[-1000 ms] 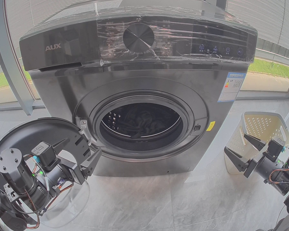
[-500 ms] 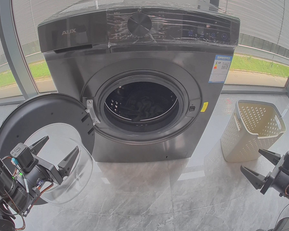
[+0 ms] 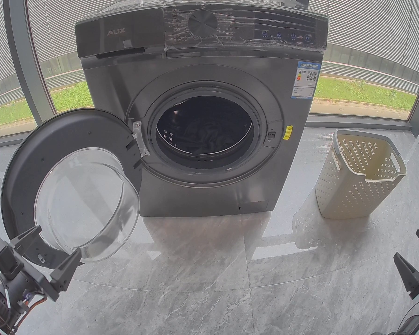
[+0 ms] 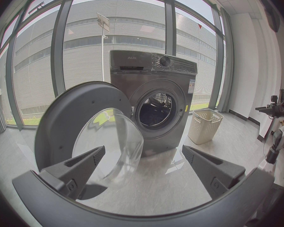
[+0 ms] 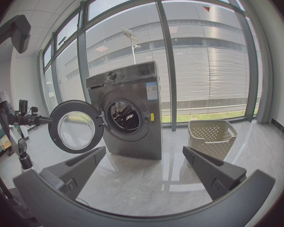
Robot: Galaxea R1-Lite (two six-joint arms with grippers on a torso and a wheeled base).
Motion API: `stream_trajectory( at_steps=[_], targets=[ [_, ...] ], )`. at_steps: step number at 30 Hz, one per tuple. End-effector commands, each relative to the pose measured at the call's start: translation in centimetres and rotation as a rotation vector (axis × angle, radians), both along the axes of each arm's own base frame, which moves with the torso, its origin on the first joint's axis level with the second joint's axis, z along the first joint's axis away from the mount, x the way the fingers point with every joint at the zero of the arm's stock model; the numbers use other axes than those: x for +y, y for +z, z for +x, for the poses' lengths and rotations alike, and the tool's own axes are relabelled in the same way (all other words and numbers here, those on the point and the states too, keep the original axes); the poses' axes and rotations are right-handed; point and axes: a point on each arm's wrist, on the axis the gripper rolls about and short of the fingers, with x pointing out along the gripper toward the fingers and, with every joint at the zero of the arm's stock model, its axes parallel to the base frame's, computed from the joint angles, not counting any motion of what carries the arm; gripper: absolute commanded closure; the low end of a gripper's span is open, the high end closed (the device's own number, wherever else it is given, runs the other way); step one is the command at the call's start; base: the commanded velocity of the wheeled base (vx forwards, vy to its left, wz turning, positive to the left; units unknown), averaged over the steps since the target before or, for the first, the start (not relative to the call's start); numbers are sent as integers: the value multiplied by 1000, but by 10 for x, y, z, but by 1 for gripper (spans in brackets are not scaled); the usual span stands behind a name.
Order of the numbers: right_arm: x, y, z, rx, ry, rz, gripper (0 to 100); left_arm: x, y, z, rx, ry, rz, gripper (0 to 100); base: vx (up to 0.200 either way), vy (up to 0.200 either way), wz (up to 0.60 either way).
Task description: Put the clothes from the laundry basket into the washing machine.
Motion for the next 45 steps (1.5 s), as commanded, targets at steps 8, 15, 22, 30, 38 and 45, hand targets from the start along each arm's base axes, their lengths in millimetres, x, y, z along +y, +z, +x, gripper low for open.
stream_trajectory(
  at_steps=[8, 15, 22, 30, 38, 45],
  targets=[
    [-9, -34, -53, -162, -205, 18, 0, 35, -32, -73, -66, 179, -17, 0, 0, 0, 0],
    [-8, -48, -55, -83, -230, -4, 0, 37, -56, -90, -12, 267, 1, 0, 0, 0, 0],
    [-10, -55, -55, -14, -312, -15, 0, 36, -59, -93, -24, 273, 3, 0, 0, 0, 0],
    [-10, -55, -55, -18, -311, -19, 0, 35, -61, -100, -110, 359, 123, 0, 0, 0, 0],
    [-10, -54, -55, -20, -308, -23, 0, 34, -62, -101, -101, 337, 80, 0, 0, 0, 0],
    [-10, -55, -55, -19, -308, -25, 0, 30, -62, -101, -82, 136, -22, 0, 0, 0, 0]
  ],
)
